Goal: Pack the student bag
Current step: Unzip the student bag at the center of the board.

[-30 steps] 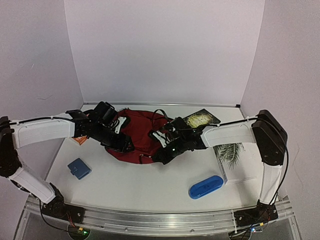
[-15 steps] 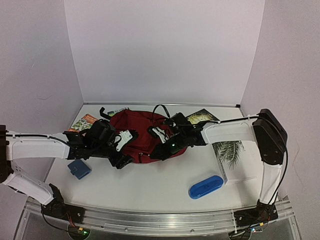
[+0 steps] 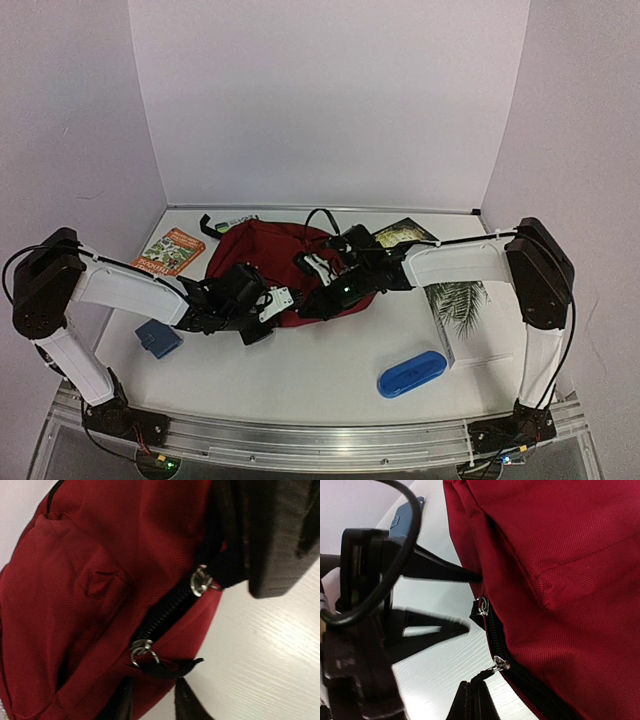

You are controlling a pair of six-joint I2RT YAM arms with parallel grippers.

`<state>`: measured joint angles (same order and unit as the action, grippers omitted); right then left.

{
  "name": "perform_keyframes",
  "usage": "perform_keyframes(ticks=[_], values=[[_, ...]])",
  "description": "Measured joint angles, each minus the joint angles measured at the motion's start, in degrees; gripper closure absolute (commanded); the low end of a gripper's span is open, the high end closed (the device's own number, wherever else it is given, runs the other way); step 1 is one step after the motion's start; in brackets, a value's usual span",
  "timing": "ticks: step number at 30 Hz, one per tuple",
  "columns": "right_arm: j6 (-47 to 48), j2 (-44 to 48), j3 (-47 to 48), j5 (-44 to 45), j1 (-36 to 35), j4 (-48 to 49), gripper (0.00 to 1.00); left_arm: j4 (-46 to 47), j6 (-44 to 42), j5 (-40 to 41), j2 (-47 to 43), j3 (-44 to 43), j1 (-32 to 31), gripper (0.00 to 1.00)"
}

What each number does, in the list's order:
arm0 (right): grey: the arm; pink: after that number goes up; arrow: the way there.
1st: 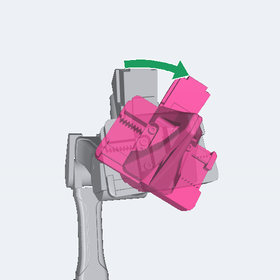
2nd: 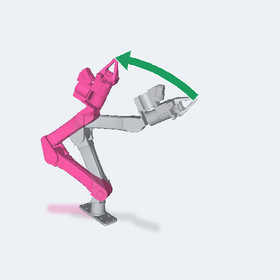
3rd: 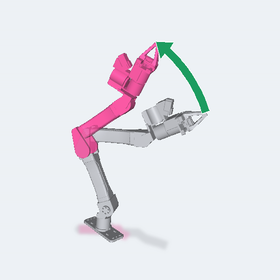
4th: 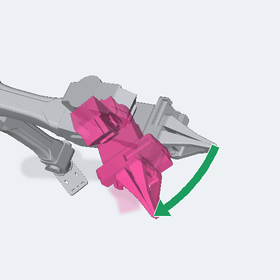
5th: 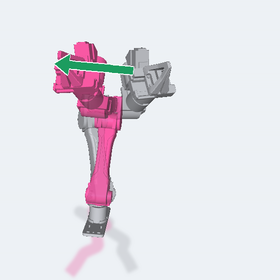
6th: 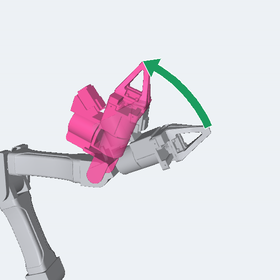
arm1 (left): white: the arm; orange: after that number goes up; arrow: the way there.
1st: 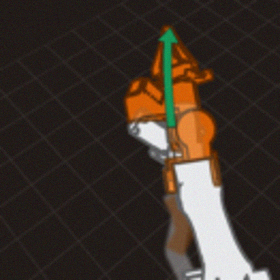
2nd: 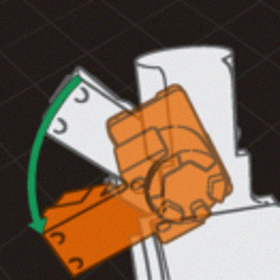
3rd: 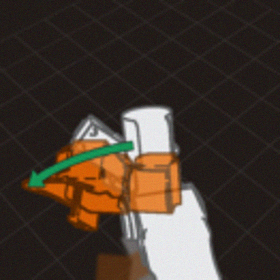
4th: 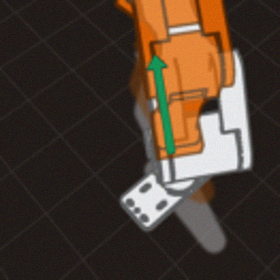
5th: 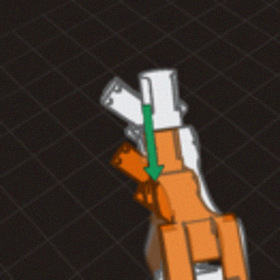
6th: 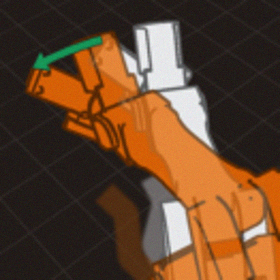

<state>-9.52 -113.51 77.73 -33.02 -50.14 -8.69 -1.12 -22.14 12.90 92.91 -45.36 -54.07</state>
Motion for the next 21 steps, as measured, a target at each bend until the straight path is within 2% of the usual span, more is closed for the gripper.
perform_keyframes(ticks=[2,11,12,15,16,18,21], values=[[0.0,0.0,0.0,-0.2,0.1,0.0,1.0,0.9,-0.3,2.6,0.4,0.0,0.0,0.99],[0.5,0.8,-2.7,-1.3,4.0,-0.1,1.0,0.8,1.3,10.5,-2.5,2.6,0.0,0.98],[0.5,1.0,-3.3,-1.4,4.7,-0.2,1.0,0.4,1.4,10.5,-3.5,3.1,0.0,0.94],[0.5,1.4,-4.2,-2.0,6.1,-0.6,1.0,0.2,1.6,9.8,-7.6,5.2,-0.1,0.5],[0.4,1.4,-4.2,-2.4,6.5,-0.7,1.0,0.3,1.5,9.3,-8.9,5.8,-0.3,0.41],[0.1,1.4,-4.2,-3.2,6.5,-0.7,1.0,0.8,1.0,7.5,-12.2,7.0,-0.9,0.34],[-0.2,1.4,-4.1,-4.3,6.3,-0.8,1.0,1.7,-0.2,4.7,-15.3,7.1,-1.8,0.32]])
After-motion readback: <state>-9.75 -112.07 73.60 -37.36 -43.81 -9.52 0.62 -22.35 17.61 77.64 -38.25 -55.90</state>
